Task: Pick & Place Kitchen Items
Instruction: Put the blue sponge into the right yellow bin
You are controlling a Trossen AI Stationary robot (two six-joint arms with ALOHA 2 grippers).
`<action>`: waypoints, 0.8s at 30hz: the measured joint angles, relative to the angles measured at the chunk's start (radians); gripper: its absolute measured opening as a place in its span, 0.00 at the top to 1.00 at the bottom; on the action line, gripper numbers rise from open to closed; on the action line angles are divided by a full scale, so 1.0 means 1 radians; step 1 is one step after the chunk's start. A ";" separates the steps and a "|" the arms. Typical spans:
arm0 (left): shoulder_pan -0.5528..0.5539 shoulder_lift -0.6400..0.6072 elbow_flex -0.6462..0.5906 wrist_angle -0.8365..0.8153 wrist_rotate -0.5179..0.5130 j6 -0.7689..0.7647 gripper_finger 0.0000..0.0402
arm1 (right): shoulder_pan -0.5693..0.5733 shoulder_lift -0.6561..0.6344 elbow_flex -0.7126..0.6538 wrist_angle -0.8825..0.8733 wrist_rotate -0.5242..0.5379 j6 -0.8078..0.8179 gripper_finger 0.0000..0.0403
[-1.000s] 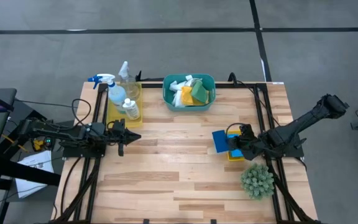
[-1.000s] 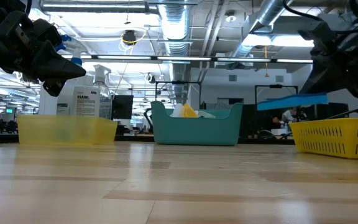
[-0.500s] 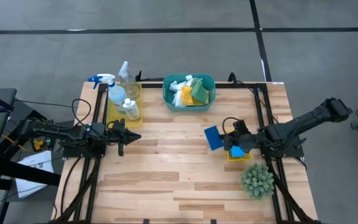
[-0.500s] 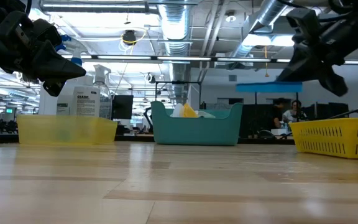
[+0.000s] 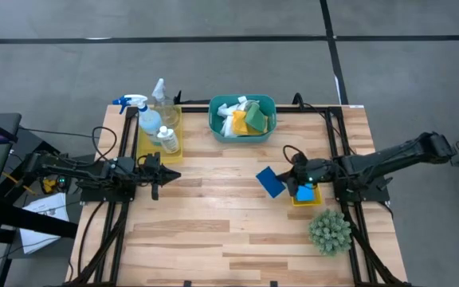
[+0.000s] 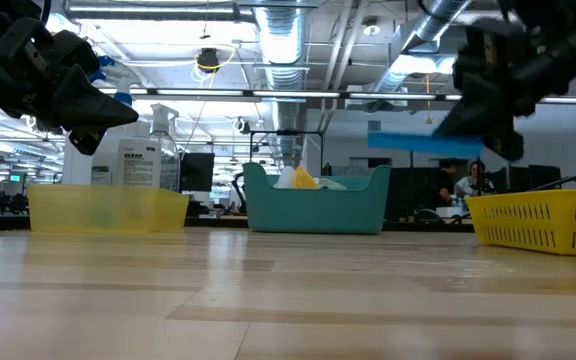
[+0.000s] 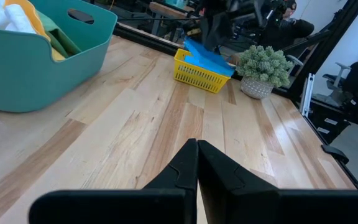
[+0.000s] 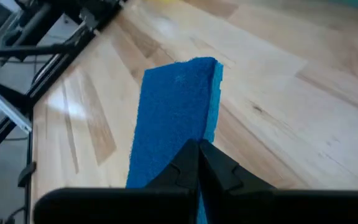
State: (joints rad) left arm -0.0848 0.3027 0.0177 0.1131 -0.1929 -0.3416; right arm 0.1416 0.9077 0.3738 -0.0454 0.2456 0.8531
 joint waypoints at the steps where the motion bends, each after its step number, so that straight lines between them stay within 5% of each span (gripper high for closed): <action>1: 0.000 0.000 0.000 0.000 0.000 0.000 0.99 | -0.014 -0.003 -0.027 0.039 -0.026 -0.011 1.00; 8: 0.000 0.000 0.000 0.000 0.000 0.000 0.99 | -0.050 -0.010 -0.186 0.264 -0.111 0.026 1.00; 24: 0.000 0.000 0.000 0.000 0.000 0.000 0.99 | 0.009 -0.010 -0.083 0.144 -0.220 -0.251 1.00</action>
State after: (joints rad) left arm -0.0849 0.3027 0.0177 0.1131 -0.1929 -0.3416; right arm 0.1509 0.8982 0.2909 0.0986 0.0261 0.6022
